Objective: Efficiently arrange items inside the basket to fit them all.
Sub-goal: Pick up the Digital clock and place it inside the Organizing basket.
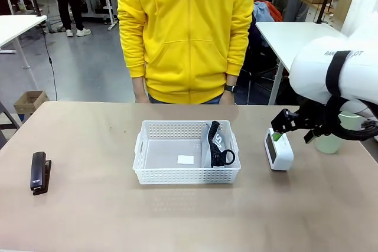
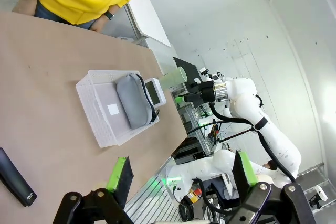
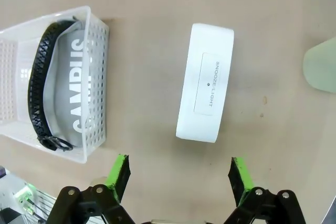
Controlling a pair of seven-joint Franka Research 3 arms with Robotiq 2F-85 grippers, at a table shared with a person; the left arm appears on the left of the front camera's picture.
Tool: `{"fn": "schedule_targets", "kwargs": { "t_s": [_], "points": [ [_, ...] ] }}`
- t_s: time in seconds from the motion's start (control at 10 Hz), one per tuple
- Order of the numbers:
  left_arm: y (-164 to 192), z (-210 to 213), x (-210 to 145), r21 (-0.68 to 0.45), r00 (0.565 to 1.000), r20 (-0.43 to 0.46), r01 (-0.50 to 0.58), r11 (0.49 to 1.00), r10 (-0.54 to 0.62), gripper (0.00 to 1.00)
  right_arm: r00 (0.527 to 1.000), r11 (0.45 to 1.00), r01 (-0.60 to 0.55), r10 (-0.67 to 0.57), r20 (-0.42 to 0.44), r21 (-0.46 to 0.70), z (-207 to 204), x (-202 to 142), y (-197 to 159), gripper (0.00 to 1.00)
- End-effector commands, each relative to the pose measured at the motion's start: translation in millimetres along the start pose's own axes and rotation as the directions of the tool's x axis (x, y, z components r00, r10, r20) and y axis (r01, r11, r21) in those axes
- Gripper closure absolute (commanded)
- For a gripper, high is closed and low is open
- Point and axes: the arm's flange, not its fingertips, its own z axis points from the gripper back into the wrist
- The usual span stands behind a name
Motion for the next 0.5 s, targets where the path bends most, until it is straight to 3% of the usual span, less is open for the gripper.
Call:
{"fn": "schedule_targets", "kwargs": {
  "t_s": [0.0, 0.1, 0.4],
  "points": [
    [-2, 0, 1, -0.02, 1.0, 0.012, 0.022, 1.0, -0.022, 0.0, 1.0, 1.0, -0.004, 0.004, -0.015, 0.006, -1, -2, 1, 0.0],
    [-2, 0, 1, -0.02, 1.0, 0.012, 0.022, 1.0, -0.022, 0.0, 1.0, 1.0, 0.0, 0.0, 0.0, 0.0, 0, 0, 0, 0.0],
    [-2, 0, 1, -0.02, 1.0, 0.012, 0.022, 1.0, -0.022, 0.0, 0.994, 0.995, 0.087, -0.089, -0.059, -0.044, -29, 24, 3, 0.0]
  ]
}}
